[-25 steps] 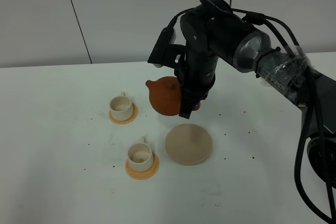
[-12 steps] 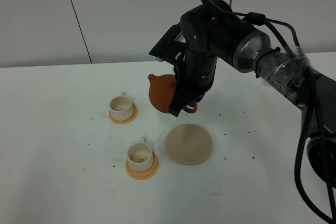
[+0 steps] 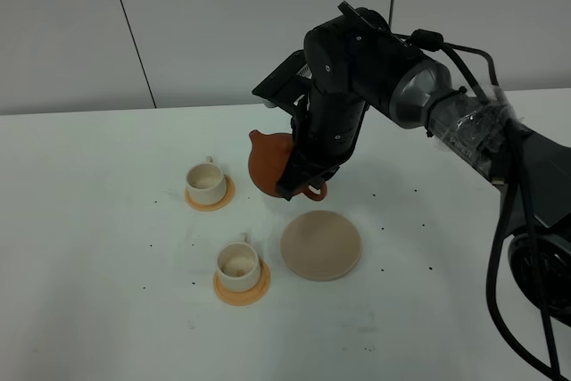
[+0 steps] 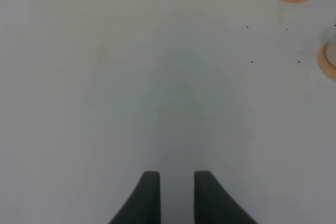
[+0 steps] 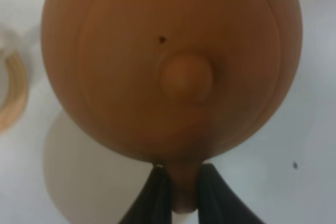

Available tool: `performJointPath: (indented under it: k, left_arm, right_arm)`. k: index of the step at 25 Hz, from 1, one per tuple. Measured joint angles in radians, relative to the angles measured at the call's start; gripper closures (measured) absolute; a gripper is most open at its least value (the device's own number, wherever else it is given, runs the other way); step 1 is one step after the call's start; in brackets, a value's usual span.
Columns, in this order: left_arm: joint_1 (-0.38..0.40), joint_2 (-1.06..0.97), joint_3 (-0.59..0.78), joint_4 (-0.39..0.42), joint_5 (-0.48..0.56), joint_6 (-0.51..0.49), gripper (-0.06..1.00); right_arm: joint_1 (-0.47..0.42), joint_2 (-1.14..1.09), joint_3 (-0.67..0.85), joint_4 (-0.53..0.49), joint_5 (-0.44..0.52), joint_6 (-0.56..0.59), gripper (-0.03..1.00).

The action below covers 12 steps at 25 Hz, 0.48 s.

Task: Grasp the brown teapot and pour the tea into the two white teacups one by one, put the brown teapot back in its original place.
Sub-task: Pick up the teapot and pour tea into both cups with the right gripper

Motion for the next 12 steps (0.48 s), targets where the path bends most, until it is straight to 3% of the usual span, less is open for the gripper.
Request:
performJointPath:
  k: [12]
  left_arm:
    - [0.000,0.000,0.000,0.000,0.000,0.000,0.71]
  right_arm:
    - [-0.021,0.032,-0.041,0.030,-0.001,0.083,0.87]
